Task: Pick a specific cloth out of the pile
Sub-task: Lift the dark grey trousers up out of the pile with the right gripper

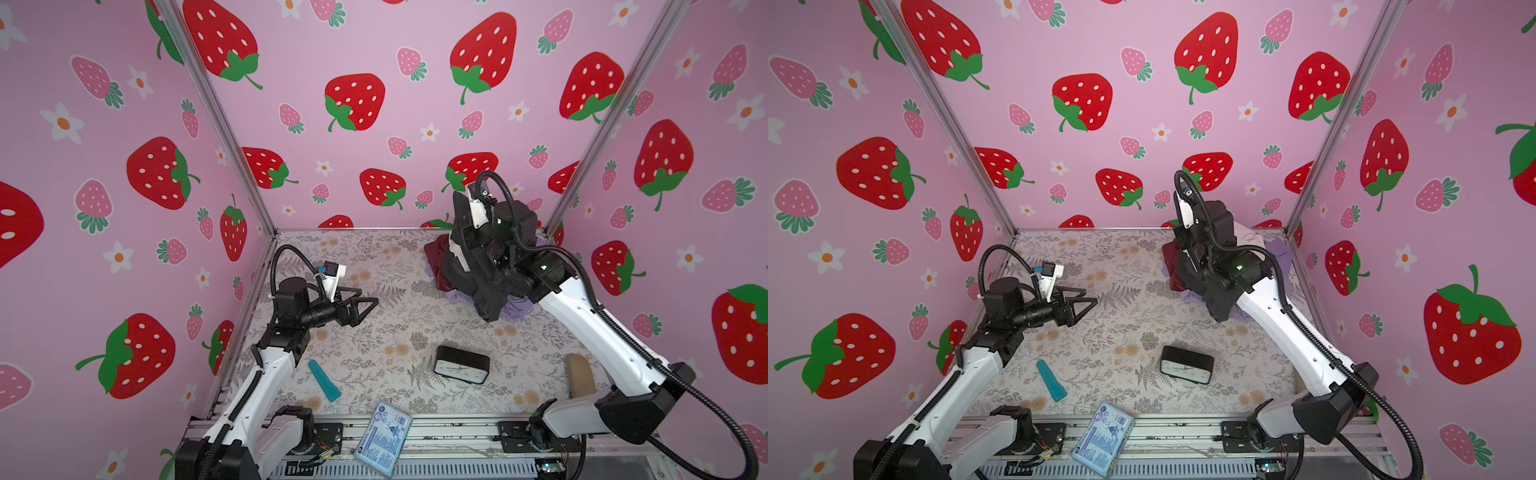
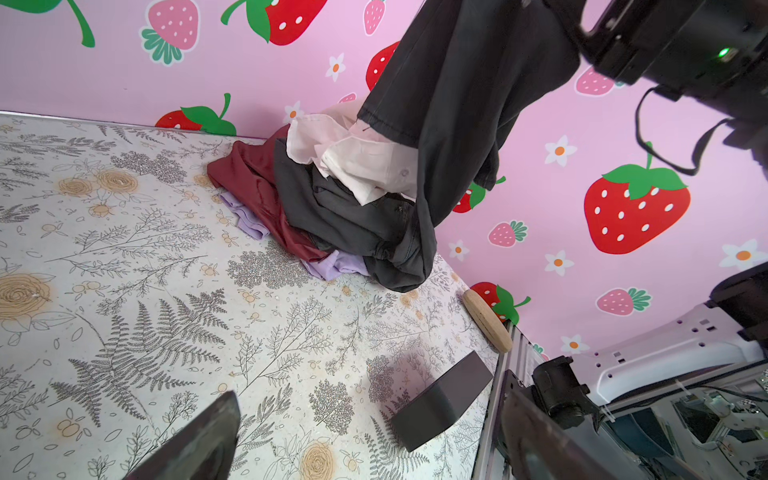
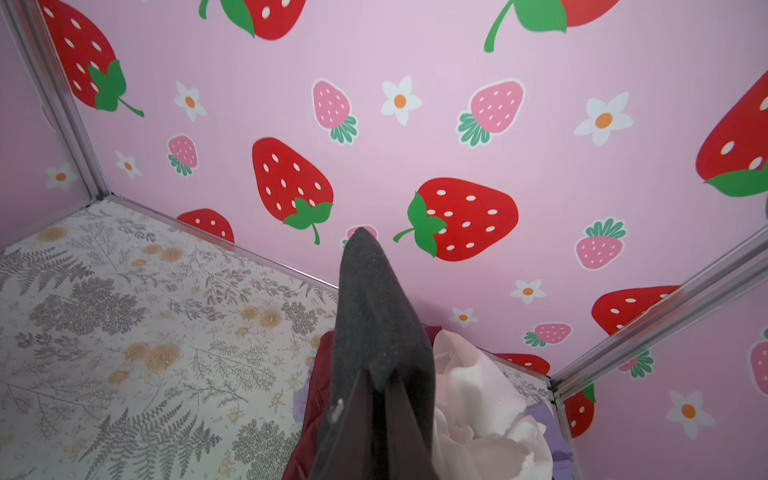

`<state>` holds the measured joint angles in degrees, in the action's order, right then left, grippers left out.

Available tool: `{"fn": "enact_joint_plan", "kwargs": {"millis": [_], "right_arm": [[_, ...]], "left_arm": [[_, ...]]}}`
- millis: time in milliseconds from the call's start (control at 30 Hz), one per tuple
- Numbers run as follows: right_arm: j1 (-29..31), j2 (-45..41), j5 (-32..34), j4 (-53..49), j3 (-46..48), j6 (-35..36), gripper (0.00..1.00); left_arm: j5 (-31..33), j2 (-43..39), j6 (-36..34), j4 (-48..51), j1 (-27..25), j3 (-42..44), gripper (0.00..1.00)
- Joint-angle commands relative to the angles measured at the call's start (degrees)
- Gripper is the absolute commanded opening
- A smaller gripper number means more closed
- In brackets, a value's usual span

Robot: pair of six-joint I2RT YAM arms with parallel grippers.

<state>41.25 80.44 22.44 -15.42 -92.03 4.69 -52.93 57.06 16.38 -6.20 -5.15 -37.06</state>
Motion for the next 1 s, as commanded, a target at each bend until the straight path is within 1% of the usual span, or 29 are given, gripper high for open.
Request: {"fn": "enact_joint_plan", "kwargs": {"millis": [0,333,533,767,967], "right_arm": [[0.4,-1.91,-2.47,7.22,-2.56,-0.14,0.0],[0.36,-0.6,-10.5,15.54,-7.76,-4.24,0.0],[0.44,2.14,-11.81,17.87,-12.48,-4.01,0.0],[0.49,4.14,-12.54,18.23,-19.11,-2.86,0.0],[0.67,4.9,-14.65,18.19,-24.44,-2.32,0.0]], "left_arm": [[-0.5,-0.15,0.36,-1.39,-0.24,0.23,0.99],[-0.44,-0.64,0.54,-1.82,-0.3,0.75,0.99],[-0.21,-0.99,0.58,-1.96,-0.29,0.94,0.99],[-0.16,-1.07,0.73,-2.06,-0.3,0.98,0.99],[-0.16,-1.26,0.84,-2.17,-0.3,0.94,0.99]]}}
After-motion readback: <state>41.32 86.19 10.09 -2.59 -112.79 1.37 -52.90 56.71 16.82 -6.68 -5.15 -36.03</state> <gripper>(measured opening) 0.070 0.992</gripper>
